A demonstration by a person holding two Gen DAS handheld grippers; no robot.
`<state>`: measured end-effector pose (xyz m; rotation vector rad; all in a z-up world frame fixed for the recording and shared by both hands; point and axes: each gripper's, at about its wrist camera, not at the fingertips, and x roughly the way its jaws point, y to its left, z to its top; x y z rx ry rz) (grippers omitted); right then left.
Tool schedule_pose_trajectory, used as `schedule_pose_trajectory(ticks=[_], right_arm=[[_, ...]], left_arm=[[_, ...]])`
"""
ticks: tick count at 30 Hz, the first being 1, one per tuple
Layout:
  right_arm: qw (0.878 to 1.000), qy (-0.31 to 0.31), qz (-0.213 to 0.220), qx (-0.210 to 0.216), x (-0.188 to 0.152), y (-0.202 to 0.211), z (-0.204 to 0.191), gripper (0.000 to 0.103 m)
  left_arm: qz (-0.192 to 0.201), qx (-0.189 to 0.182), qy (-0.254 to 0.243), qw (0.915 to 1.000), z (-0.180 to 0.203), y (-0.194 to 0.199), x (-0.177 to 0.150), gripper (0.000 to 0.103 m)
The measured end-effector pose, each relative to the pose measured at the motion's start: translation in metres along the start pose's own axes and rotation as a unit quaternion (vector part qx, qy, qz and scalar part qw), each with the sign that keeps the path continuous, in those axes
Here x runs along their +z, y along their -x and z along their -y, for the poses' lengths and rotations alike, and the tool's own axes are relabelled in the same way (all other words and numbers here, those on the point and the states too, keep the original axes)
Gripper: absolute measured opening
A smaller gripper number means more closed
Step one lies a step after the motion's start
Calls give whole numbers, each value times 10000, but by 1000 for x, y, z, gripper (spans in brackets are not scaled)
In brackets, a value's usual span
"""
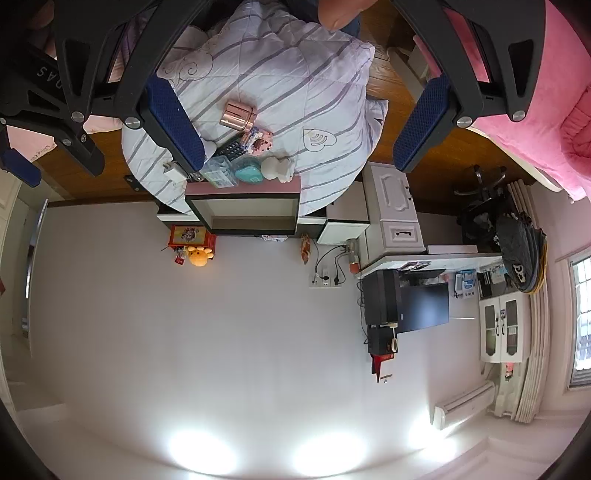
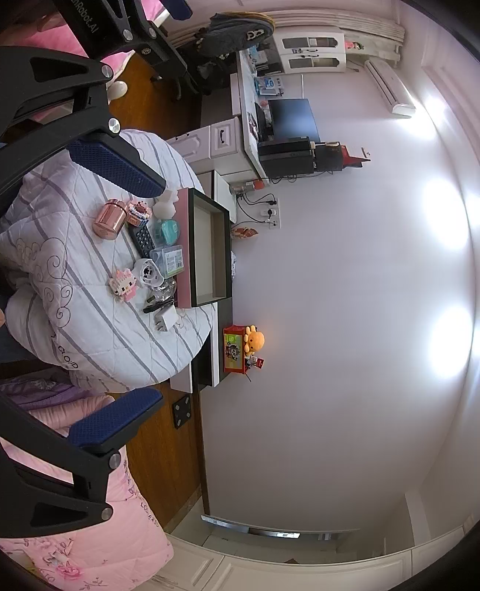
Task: Organize rigid objects
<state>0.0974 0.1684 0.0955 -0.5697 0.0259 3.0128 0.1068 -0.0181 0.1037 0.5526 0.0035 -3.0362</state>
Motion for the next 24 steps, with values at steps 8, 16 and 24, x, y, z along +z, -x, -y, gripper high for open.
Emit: schedule_pose_trajectory(ticks=[8, 16, 24], right_arm=[[10000, 8, -38, -4, 0, -3, -1, 103], [10000, 24, -71, 12, -2, -6, -2, 103], [9999, 35, -98, 8, -3, -8, -3, 103]], left_arm=[[-60, -1, 58, 10000, -5, -2, -1, 103], [-94, -10, 65, 9999, -8, -3, -3, 103], [-117, -21, 69, 9999, -9, -3, -5, 103]])
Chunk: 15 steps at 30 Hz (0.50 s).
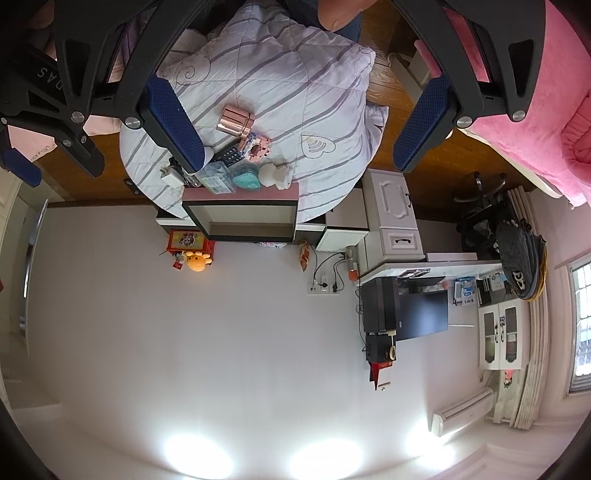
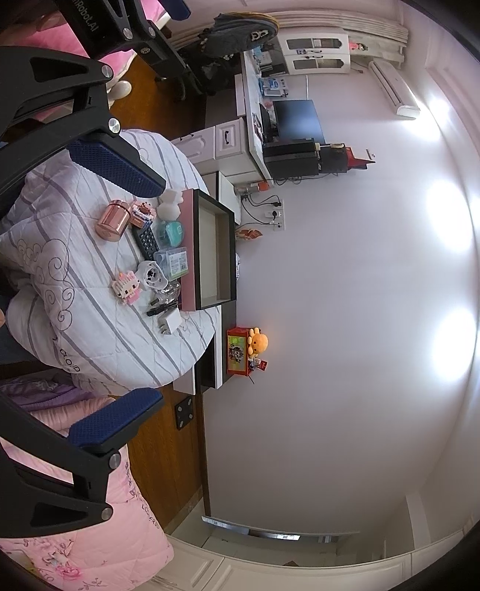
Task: Organize rigid objects
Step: 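Move both grippers toward the rose-gold cylinder and Hello Kitty block figure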
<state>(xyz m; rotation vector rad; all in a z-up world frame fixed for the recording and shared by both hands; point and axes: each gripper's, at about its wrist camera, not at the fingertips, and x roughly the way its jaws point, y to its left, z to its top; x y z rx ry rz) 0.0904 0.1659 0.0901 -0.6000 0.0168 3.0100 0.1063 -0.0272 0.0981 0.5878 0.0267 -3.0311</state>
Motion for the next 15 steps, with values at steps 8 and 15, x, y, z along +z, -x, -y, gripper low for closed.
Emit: schedule_pose_trajectory(ticks=[8, 15], right_arm=[[9999, 43, -96, 23, -2, -10, -3, 103], [9996, 82, -282, 53, -7, -33, -6, 103]], left_arm=[[-125, -12, -20, 9999, 1, -8, -3, 103], [-381, -10, -32, 9993, 4, -33, -9, 103]])
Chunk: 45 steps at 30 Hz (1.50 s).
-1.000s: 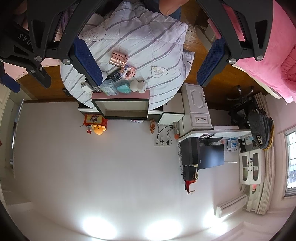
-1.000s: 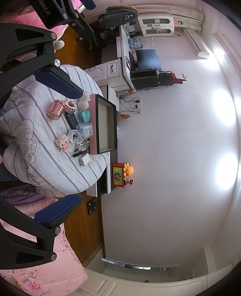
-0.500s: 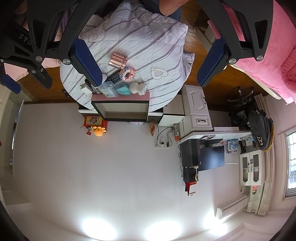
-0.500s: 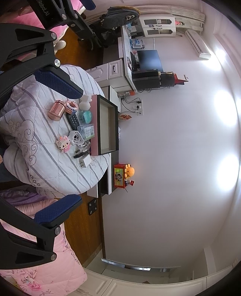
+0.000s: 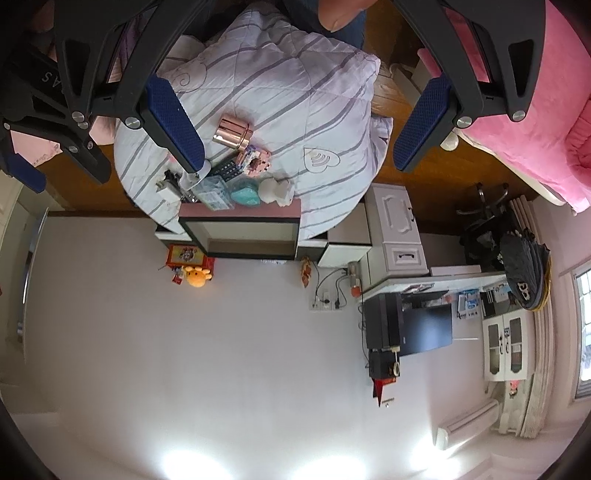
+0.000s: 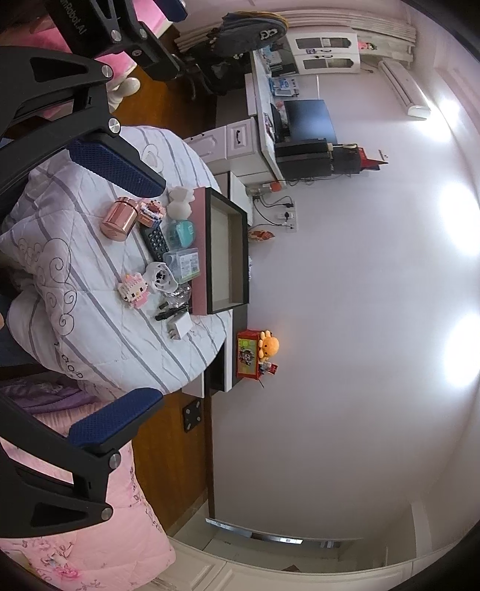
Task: Organize rigid objects
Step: 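Move both grippers toward the rose-gold cylinder and Hello Kitty block figure, then grasp the rose-gold cylinder with the left gripper while the right grasps the Hello Kitty figure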
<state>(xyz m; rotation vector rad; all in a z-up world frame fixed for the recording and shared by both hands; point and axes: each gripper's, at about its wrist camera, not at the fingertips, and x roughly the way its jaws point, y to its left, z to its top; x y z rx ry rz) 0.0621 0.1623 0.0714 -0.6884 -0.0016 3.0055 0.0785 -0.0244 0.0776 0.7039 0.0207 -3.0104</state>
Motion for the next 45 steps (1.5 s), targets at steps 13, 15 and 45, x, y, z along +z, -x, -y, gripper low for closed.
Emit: schedule_pose_trajectory(ticks=[13, 15, 45], right_arm=[[9975, 38, -706, -56, -7, -99, 12, 103], [9962, 49, -867, -71, -9, -122, 16, 103], [9696, 402, -2341, 580, -65, -263, 20, 90]], left_arm=[[-666, 21, -70, 9978, 8, -101, -4, 103], [-768, -3, -57, 9970, 9, -120, -5, 103], [-1848, -723, -376, 9794, 63, -219, -52, 103]])
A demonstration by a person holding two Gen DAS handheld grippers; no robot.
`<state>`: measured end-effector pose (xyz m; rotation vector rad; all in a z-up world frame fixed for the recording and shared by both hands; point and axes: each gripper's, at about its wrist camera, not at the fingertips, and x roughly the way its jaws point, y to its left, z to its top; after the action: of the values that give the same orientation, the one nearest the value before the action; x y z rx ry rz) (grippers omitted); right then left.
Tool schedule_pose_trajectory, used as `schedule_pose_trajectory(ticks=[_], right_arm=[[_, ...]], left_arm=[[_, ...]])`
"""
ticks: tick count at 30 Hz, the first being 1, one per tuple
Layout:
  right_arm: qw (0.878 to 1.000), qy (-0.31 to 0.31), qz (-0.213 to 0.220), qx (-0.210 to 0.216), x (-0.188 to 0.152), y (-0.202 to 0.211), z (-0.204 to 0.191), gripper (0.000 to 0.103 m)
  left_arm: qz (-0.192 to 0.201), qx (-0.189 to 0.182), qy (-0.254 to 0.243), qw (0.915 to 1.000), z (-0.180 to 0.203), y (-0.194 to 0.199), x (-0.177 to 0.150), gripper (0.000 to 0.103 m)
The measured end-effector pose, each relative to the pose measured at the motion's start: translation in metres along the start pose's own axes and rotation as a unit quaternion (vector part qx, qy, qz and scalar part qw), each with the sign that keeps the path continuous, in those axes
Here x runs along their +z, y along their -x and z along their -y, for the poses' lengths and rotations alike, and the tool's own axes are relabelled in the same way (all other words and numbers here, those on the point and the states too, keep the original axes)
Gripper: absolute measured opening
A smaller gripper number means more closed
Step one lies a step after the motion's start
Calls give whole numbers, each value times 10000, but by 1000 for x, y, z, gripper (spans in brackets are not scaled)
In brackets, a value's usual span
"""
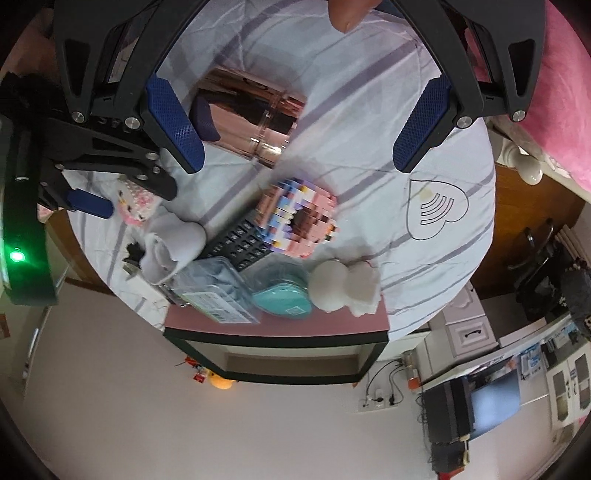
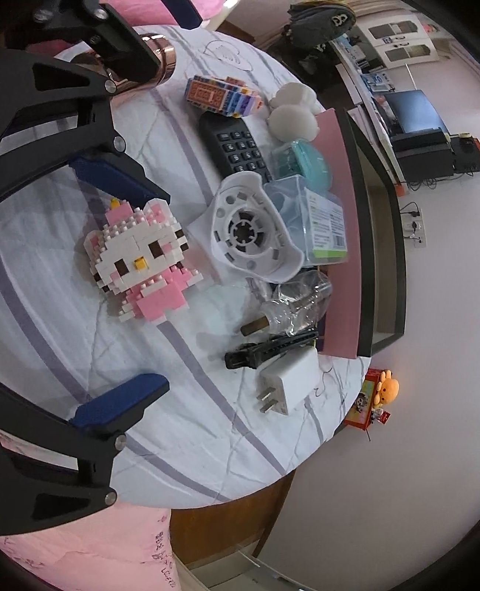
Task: Organize rigid objects
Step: 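Grasp the rose-gold cylinder with the left gripper while the right grasps the Hello Kitty figure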
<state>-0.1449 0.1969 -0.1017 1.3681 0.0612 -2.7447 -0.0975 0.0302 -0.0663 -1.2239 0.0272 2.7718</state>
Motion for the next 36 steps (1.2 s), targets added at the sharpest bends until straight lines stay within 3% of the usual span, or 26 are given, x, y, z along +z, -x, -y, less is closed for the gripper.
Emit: schedule_pose_trajectory(ticks=[4, 10, 13, 15, 18, 24, 36], right_arm=[[10000, 25, 24, 50, 1, 0, 1, 89], [9999, 103, 69, 104, 0, 1, -1, 69], [9999, 72, 75, 125, 1, 3, 1, 61], [9998, 49, 66, 167, 1, 3, 2, 61], [9998, 16, 69, 195, 2, 4, 3, 61], [9996, -3, 79, 273, 5, 8, 3, 61], [9985, -45, 195, 504, 11, 36, -2, 61]], left_arm=[[-33, -126, -117, 9998, 5, 0, -4, 103], [-178, -141, -445, 9988, 10, -14, -13, 101], [-351, -247, -382, 9983, 7, -25, -13, 78], [-330, -255, -371, 9984, 6, -27, -12, 73], [-319, -346, -337, 9983, 3, -27, -9, 55], [-357, -490, -137, 9981, -8, -27, -3, 54], [-248, -150, -178, 9994, -16, -1, 10, 54]])
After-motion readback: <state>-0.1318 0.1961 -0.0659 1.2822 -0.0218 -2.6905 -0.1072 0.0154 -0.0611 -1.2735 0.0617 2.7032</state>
